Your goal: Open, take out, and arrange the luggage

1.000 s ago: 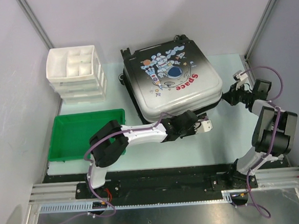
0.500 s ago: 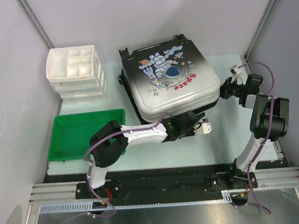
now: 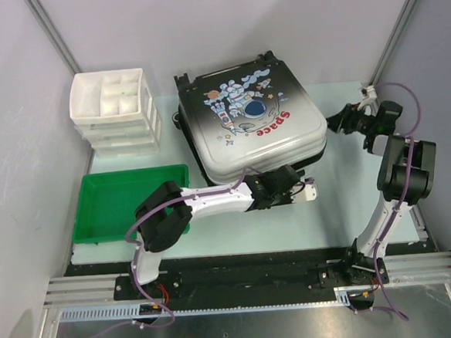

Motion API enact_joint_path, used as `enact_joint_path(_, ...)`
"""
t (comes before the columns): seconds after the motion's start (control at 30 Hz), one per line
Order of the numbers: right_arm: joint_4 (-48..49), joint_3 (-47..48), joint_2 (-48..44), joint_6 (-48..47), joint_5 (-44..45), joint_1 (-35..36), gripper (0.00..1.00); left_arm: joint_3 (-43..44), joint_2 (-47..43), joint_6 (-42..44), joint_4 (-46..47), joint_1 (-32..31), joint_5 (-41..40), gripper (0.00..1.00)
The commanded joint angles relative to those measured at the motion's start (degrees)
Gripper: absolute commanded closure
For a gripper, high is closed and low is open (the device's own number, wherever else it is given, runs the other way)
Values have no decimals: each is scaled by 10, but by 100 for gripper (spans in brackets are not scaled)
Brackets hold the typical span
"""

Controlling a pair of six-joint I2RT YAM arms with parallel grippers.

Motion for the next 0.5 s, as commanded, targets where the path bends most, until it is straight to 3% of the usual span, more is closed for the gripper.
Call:
enact_joint_path(0.0,-50,43,-83,-20,53,-80,27,91,11,25,-99,-34,68,100)
enact_joint_path(0.07,-81,45,-112,-46,52,-108,20,139,29,13,-99,-36,63,98)
enact_joint_path(0.13,-149,56,-130,-72,62,-141,17,207,50,0,-99,-44,54,84)
enact_joint_path(0.17,-168,57,-138,-81,60,-150,16,228,54,-1,-99,-46,48,61)
enact_joint_path(0.27,-259,57,-174,-125,64,-168,16,282,58,-5,-99,-63,23,21)
enact_joint_path(0.3,-309,57,-188,-149,64,-169,15,299,55,-7,-98,-67,19,17)
enact_joint_path(0.33,-341,56,-196,-161,65,-168,16,305,48,-7,-99,-74,14,1)
enact_joint_path(0.47,-436,52,-211,-172,58,-164,18,336,20,-20,-99,-82,7,0)
